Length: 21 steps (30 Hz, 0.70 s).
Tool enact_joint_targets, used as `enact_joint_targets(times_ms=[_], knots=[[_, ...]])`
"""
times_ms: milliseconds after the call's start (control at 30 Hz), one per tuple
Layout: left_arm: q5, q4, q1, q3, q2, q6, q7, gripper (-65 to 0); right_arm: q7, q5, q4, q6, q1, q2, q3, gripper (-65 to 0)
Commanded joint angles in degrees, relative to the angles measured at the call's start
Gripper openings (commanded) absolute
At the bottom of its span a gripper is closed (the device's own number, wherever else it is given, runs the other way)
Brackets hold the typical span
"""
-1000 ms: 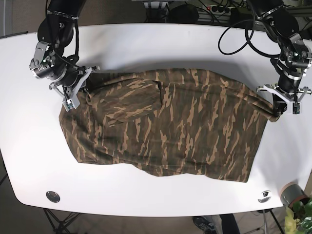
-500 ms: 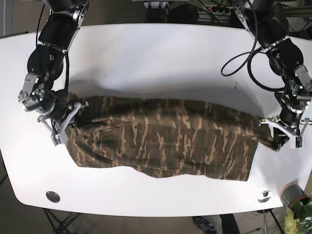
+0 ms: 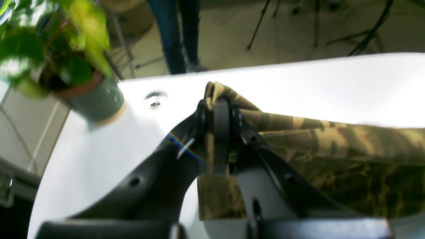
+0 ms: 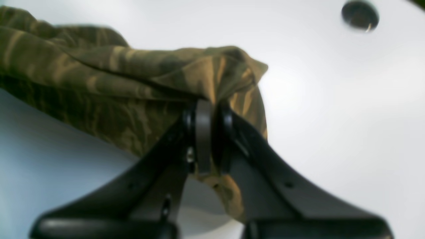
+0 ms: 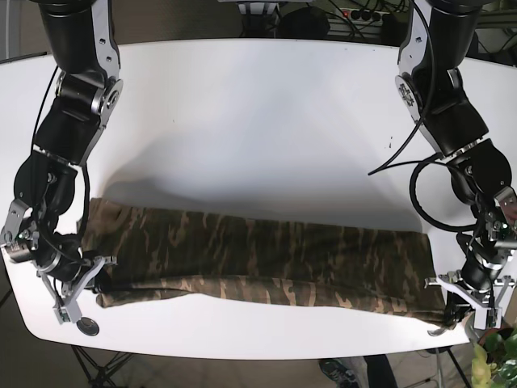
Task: Fold the T-shirt properly
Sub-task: 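Lift the shirt with both grippers and swing it over the table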
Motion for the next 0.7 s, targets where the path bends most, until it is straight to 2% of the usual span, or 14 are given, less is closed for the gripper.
enact_joint_targets(times_ms=[0, 167, 400, 567, 667], knots=[[-0.3, -1.1, -4.5, 0.0, -1.1, 0.4, -2.0, -65.0, 1.5, 0.7, -0.7, 0.02, 4.8, 2.2, -0.2, -62.6], [-0.3, -2.3, -11.7, 0.0, -1.2, 0.4, -1.7, -65.0, 1.4, 0.9, -2.6, 0.02, 13.3, 4.6, -5.1, -62.6], [-0.3, -2.0, -20.8, 1.2, -3.6, 0.4, -1.5, -65.0, 1.2, 0.9, -2.7, 0.02, 26.4, 6.1, -12.8, -62.6], [-0.4, 1.6, -25.0, 2.1, -5.5, 0.4, 1.9, -65.0, 0.7, 1.3, -2.6, 0.02, 33.8, 7.2, -17.0, -62.6], [-0.4, 3.9, -25.6, 2.1, -6.2, 0.4, 2.9, -65.0, -0.6, 1.3, -2.6, 0.29, 36.2, 7.2, -17.3, -62.6]])
